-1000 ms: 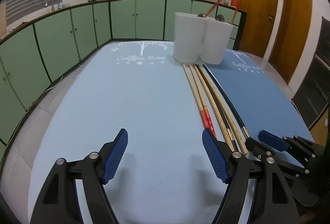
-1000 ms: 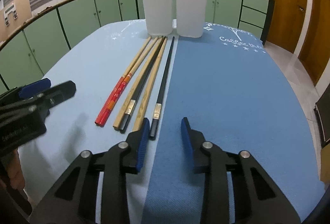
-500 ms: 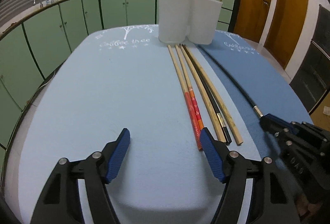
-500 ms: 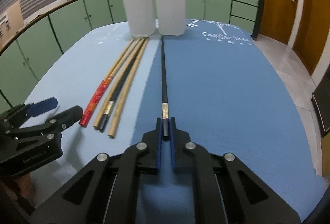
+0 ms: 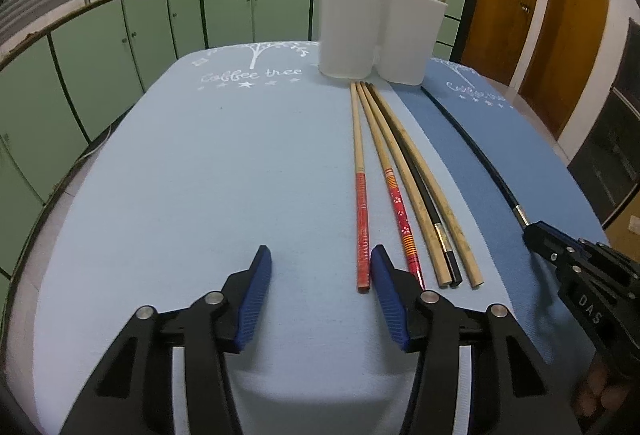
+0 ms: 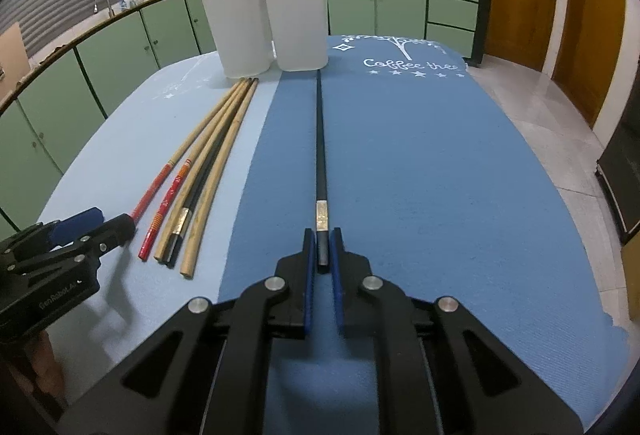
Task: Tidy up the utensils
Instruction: 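Grasp a black chopstick with the right tool while the left tool grasps a red chopstick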
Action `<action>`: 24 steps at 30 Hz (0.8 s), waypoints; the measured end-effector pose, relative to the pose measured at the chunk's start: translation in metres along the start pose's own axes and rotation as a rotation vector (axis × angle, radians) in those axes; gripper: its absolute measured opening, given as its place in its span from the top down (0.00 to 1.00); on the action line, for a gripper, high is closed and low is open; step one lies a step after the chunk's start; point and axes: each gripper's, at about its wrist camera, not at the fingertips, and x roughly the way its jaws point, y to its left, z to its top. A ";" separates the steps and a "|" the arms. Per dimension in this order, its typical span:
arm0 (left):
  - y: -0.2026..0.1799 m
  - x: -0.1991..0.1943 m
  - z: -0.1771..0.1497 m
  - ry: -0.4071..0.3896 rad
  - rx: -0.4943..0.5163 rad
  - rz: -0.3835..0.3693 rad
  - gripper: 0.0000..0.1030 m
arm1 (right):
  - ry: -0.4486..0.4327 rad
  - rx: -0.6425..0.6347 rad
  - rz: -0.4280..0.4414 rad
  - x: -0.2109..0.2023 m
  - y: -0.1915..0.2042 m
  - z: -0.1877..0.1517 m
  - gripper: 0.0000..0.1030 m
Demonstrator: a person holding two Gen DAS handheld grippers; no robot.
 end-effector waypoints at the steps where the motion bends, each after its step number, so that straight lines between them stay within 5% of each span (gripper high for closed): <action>1: 0.000 -0.001 -0.001 -0.003 -0.002 0.000 0.50 | -0.001 -0.001 0.004 -0.001 0.000 0.000 0.87; 8: -0.005 0.000 -0.004 -0.022 -0.017 0.003 0.50 | -0.010 -0.026 0.012 -0.001 0.004 -0.003 0.82; 13: -0.007 0.000 -0.004 -0.034 -0.040 0.016 0.71 | -0.009 -0.009 0.011 0.000 0.001 -0.001 0.94; 15: -0.008 0.001 -0.003 -0.036 -0.046 0.015 0.91 | -0.008 -0.005 0.018 0.000 0.001 0.000 0.94; 24: -0.013 -0.014 0.011 -0.051 -0.035 -0.030 0.94 | -0.045 0.017 0.044 -0.021 -0.007 0.015 0.94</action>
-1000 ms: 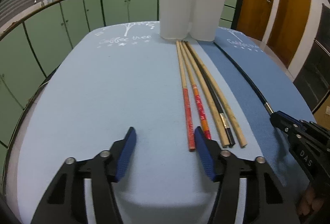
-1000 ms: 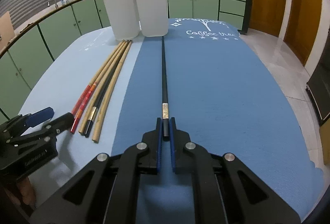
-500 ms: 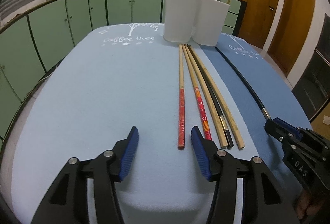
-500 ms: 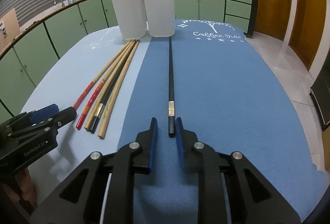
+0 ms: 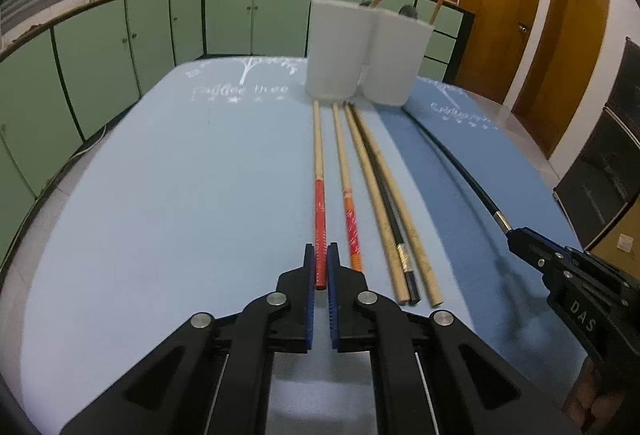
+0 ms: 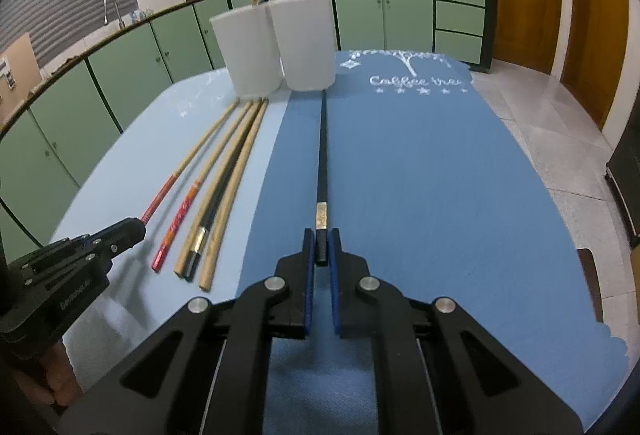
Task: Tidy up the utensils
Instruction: 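Grasp a black chopstick with the right tool while the left tool grasps a red chopstick, then lift both chopsticks and carry them toward the white holder, then lower both chopsticks upright into the white holder and open both tools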
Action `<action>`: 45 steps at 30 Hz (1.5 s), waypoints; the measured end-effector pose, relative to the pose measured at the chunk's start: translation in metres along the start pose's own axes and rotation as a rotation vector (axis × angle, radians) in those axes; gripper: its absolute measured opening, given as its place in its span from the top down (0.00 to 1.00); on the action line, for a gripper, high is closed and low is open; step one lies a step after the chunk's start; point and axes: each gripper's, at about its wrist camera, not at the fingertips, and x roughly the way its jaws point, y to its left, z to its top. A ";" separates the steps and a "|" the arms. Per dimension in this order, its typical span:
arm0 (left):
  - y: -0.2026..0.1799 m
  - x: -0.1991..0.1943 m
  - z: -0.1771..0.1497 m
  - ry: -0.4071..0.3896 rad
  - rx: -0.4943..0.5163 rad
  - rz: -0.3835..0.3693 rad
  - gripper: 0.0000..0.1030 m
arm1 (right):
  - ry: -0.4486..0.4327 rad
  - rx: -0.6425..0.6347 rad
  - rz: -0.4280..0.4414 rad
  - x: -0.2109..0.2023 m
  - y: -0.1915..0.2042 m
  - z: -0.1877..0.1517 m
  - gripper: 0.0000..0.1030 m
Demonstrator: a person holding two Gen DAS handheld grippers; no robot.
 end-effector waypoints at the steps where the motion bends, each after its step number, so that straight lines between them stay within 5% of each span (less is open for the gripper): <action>1: 0.000 -0.005 0.003 -0.009 0.001 -0.003 0.94 | -0.008 0.000 0.001 -0.003 0.000 0.003 0.94; 19: 0.004 -0.090 0.079 -0.233 0.013 -0.035 0.95 | -0.220 -0.022 0.080 -0.080 -0.009 0.083 0.94; 27: 0.000 -0.101 0.119 -0.292 0.051 -0.059 0.94 | -0.228 0.011 0.174 -0.091 -0.015 0.134 0.94; 45: -0.005 -0.109 0.169 -0.334 0.098 -0.088 0.95 | -0.222 -0.069 0.237 -0.105 -0.006 0.209 0.95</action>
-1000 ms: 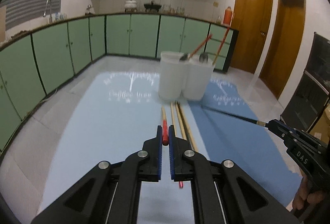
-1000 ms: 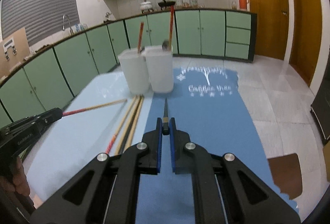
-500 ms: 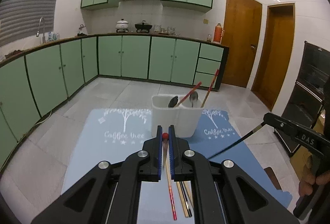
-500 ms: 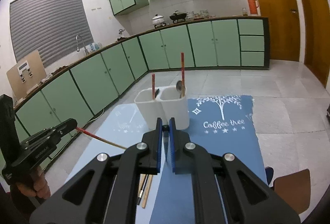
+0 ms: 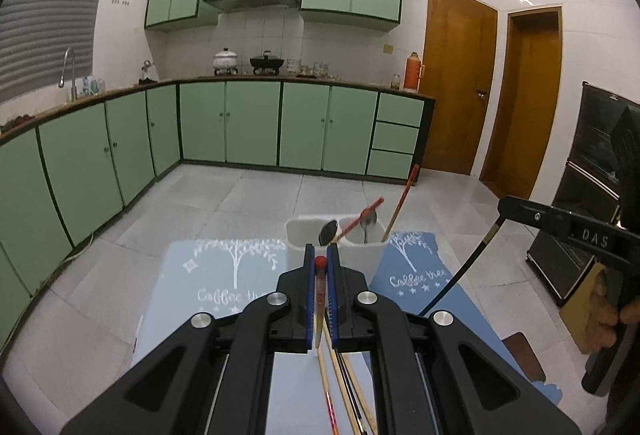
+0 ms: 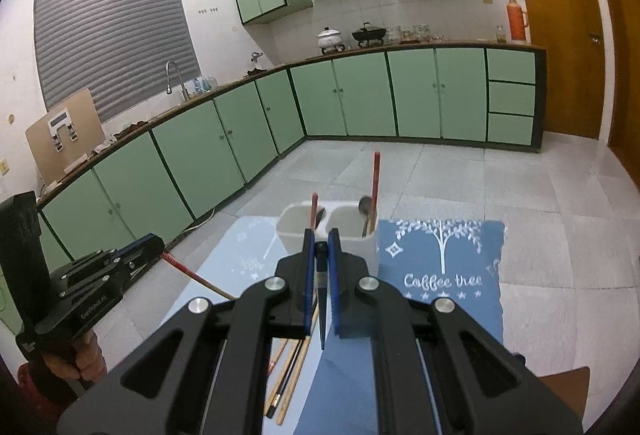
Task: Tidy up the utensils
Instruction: 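Lower both chopsticks upright into the white holder and open both tools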
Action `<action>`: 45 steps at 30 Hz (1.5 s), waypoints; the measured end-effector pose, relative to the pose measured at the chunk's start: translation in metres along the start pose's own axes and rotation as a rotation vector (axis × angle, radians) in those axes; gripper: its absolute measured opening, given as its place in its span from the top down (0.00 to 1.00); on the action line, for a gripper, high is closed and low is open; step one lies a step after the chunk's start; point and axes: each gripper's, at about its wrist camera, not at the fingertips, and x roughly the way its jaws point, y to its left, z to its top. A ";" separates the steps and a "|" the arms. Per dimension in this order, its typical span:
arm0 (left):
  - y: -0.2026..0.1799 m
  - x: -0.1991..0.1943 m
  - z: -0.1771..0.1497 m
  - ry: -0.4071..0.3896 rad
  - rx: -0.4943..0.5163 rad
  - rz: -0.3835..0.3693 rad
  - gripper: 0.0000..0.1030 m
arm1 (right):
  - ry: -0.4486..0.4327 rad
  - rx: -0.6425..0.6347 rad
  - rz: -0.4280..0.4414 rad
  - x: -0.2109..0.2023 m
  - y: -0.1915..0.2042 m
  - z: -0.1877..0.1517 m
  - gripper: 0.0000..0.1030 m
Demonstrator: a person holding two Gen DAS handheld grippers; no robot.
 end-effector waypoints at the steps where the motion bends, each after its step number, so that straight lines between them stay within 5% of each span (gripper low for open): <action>1: 0.000 0.000 0.004 -0.007 0.004 0.001 0.95 | -0.007 -0.005 -0.001 -0.001 0.000 0.004 0.95; 12: -0.006 -0.014 0.073 -0.161 0.043 0.006 0.95 | -0.134 -0.079 -0.038 -0.009 0.001 0.075 0.95; 18: -0.013 0.012 0.101 -0.197 0.062 0.013 0.95 | -0.163 -0.070 -0.050 0.014 -0.012 0.105 0.95; 29: -0.002 0.102 0.095 -0.050 0.040 0.003 0.95 | -0.030 -0.053 -0.043 0.095 -0.033 0.099 0.94; 37: 0.008 0.129 0.074 0.023 0.014 0.012 0.90 | -0.026 -0.054 -0.049 0.104 -0.035 0.089 0.90; 40: 0.010 0.120 0.072 0.010 0.010 0.018 0.82 | -0.055 -0.043 -0.057 0.092 -0.035 0.088 0.84; 45: 0.012 0.095 0.070 -0.035 0.008 0.035 0.61 | -0.112 -0.020 -0.072 0.063 -0.037 0.077 0.58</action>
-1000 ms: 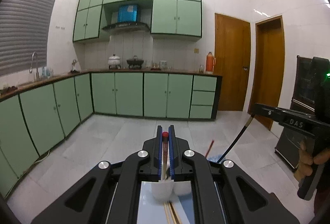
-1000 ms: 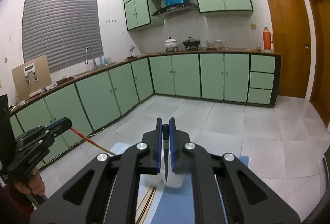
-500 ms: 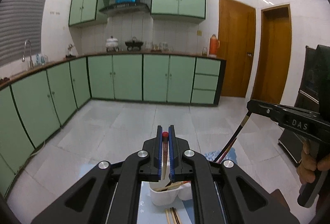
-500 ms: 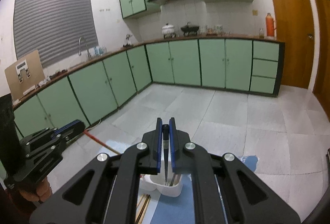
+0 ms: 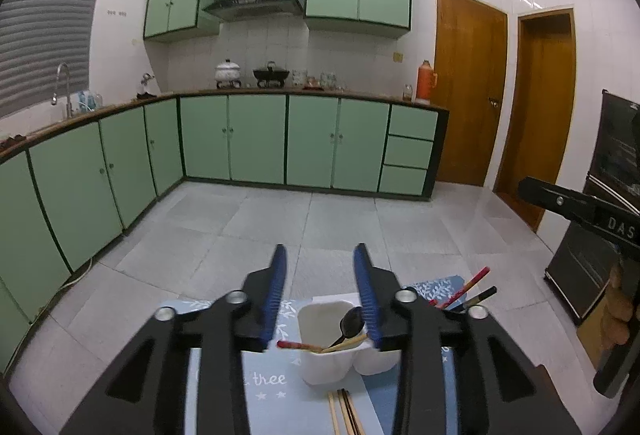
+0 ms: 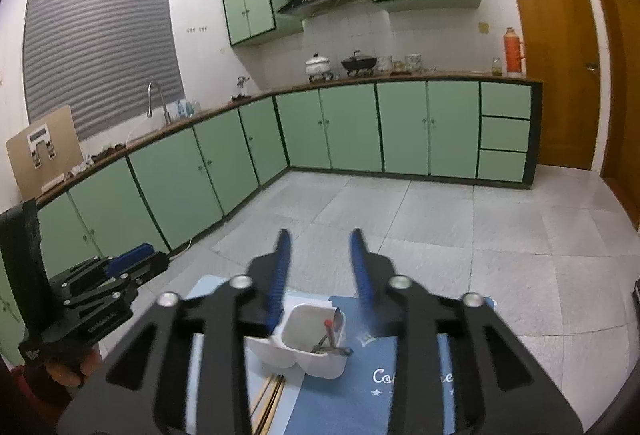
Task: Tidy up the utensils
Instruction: 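Lower both chopsticks upright into the white holder and open both tools, then withdraw both tools from the holder back over the remaining chopsticks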
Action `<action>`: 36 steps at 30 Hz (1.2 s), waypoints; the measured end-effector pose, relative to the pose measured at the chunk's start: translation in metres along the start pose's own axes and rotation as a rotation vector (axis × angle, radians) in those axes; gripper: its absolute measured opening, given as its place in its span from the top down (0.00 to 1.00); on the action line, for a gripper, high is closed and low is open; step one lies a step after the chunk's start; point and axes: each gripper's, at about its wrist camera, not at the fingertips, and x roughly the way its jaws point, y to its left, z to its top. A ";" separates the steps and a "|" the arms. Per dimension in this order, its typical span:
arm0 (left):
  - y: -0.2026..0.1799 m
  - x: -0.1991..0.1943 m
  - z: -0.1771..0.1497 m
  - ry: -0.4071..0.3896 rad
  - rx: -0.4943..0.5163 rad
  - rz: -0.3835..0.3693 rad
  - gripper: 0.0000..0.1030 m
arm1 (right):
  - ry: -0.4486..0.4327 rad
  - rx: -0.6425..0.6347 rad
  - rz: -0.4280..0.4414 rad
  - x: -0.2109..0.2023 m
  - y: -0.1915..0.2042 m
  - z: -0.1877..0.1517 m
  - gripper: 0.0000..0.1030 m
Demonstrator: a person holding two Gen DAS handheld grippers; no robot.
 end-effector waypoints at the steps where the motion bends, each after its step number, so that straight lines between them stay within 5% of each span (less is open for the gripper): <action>1: 0.001 -0.007 -0.001 -0.011 -0.005 0.001 0.59 | -0.012 0.006 -0.003 -0.006 -0.001 -0.004 0.49; 5: 0.003 -0.035 -0.017 -0.045 -0.013 0.020 0.44 | -0.052 0.014 -0.029 -0.031 -0.002 -0.027 0.27; 11: -0.005 -0.061 -0.065 -0.019 0.013 0.052 0.34 | -0.039 -0.003 -0.081 -0.054 0.005 -0.089 0.18; 25: -0.003 -0.067 -0.208 0.167 -0.006 0.097 0.32 | 0.098 0.007 -0.152 -0.051 0.046 -0.242 0.18; 36: 0.007 -0.075 -0.246 0.236 -0.039 0.112 0.35 | 0.207 -0.025 -0.142 -0.042 0.077 -0.295 0.29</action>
